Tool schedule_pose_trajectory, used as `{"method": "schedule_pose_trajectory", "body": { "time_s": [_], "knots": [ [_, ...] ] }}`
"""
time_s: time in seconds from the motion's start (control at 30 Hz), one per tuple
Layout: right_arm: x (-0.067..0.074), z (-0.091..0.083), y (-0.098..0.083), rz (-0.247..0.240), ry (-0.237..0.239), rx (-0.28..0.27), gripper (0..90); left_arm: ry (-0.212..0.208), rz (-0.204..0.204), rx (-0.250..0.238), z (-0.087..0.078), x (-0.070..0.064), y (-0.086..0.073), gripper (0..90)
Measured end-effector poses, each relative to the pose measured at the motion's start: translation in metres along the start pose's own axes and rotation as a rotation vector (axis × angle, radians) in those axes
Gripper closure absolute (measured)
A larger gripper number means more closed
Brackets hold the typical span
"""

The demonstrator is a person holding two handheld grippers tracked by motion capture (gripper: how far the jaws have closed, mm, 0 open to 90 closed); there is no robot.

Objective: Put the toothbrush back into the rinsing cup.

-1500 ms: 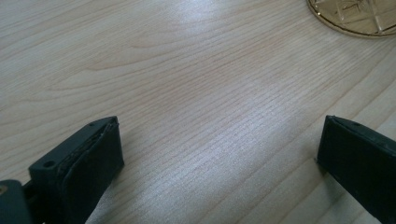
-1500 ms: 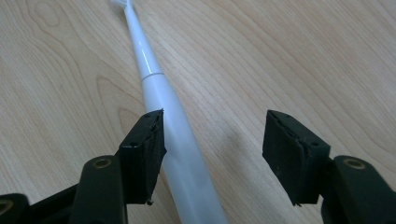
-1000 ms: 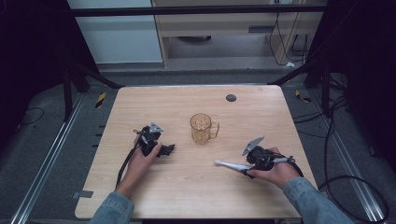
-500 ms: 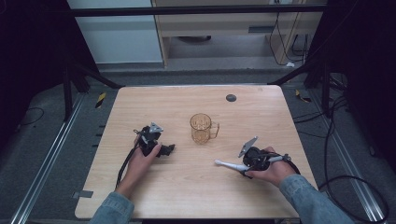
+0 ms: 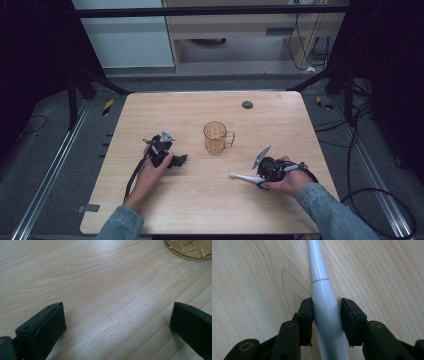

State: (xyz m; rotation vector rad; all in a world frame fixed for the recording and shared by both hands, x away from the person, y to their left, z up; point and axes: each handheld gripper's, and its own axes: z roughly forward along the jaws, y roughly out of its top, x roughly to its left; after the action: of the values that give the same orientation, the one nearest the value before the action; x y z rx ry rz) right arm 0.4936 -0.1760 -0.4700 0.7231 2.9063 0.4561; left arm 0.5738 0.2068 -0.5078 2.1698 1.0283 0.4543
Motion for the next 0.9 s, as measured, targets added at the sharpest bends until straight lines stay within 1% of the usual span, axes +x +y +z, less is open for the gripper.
{"method": "schedule_pose_trajectory", "body": {
  "time_s": [0.03, 0.07, 0.1, 0.13, 0.23, 0.27, 0.3, 0.37, 0.47, 0.5, 0.53, 0.57, 0.6, 0.67, 0.73, 0.77, 0.8, 0.83, 0.87, 0.9],
  "knots": [
    [0.000, 0.000, 0.002, -0.002, -0.003, 0.010, 66.5, 0.000, 0.000, 0.000, 0.000, 0.000, 0.000, 0.0],
    [0.000, 0.000, 0.002, -0.002, -0.003, 0.010, 66.5, 0.000, 0.000, 0.000, 0.000, 0.000, 0.000, 0.0],
    [-0.001, -0.002, 0.002, 0.005, 0.030, 0.018, 66.8, 0.000, 0.000, 0.000, 0.000, 0.000, 0.000, 0.0],
    [-0.002, -0.004, 0.002, 0.014, 0.042, 0.005, 66.9, 0.000, 0.000, 0.000, 0.000, 0.000, 0.000, 0.0],
    [-0.006, -0.013, 0.001, 0.074, 0.057, -0.038, 67.0, 0.000, 0.000, 0.000, 0.000, 0.000, 0.000, 0.0],
    [-0.006, -0.013, 0.001, 0.074, 0.057, -0.038, 67.0, 0.000, 0.000, 0.000, 0.000, 0.000, 0.000, 0.0],
    [-0.011, -0.021, 0.000, 0.115, 0.066, -0.089, 67.0, 0.000, 0.000, 0.000, 0.000, 0.000, 0.000, 0.0],
    [-0.017, -0.030, -0.001, 0.143, 0.062, -0.129, 67.1, 0.000, 0.000, 0.000, 0.000, 0.000, 0.000, 0.0],
    [-0.025, -0.044, 0.000, 0.199, 0.050, -0.199, 67.1, 0.000, 0.000, 0.000, 0.000, 0.000, 0.000, 0.0],
    [-0.025, -0.044, 0.000, 0.199, 0.050, -0.199, 67.1, 0.000, 0.000, 0.000, 0.000, 0.000, 0.000, 0.0],
    [-0.027, -0.048, 0.000, 0.204, 0.049, -0.213, 67.1, 0.000, -0.001, 0.000, 0.000, 0.000, 0.000, 0.0],
    [-0.029, -0.052, 0.001, 0.227, 0.044, -0.236, 67.1, 0.000, -0.001, 0.000, 0.000, 0.000, 0.000, 0.0],
    [-0.032, -0.056, 0.002, 0.233, 0.035, -0.256, 67.1, -0.001, -0.002, -0.001, 0.000, 0.000, 0.000, 0.0],
    [-0.037, -0.062, 0.004, 0.266, 0.020, -0.296, 67.1, -0.001, -0.002, 0.000, 0.000, 0.000, 0.000, 0.0],
    [-0.041, -0.066, 0.006, 0.292, 0.008, -0.352, 67.1, 0.000, 0.000, -0.001, 0.001, 0.001, 0.001, 0.0],
    [-0.043, -0.068, 0.008, 0.308, -0.010, -0.378, 67.1, 0.000, -0.005, -0.002, 0.002, 0.001, 0.002, 0.0],
    [-0.044, -0.069, 0.010, 0.318, -0.019, -0.386, 67.1, 0.000, -0.005, -0.001, 0.002, 0.001, 0.002, 0.0],
    [-0.044, -0.069, 0.010, 0.318, -0.019, -0.386, 67.1, 0.000, -0.005, -0.001, 0.002, 0.001, 0.002, 0.0],
    [-0.046, -0.069, 0.014, 0.342, -0.033, -0.410, 67.1, 0.000, -0.005, -0.001, 0.002, 0.001, 0.002, 0.0],
    [-0.046, -0.069, 0.014, 0.342, -0.033, -0.410, 67.1, 0.000, -0.005, -0.001, 0.002, 0.001, 0.002, 0.0]
  ]
}}
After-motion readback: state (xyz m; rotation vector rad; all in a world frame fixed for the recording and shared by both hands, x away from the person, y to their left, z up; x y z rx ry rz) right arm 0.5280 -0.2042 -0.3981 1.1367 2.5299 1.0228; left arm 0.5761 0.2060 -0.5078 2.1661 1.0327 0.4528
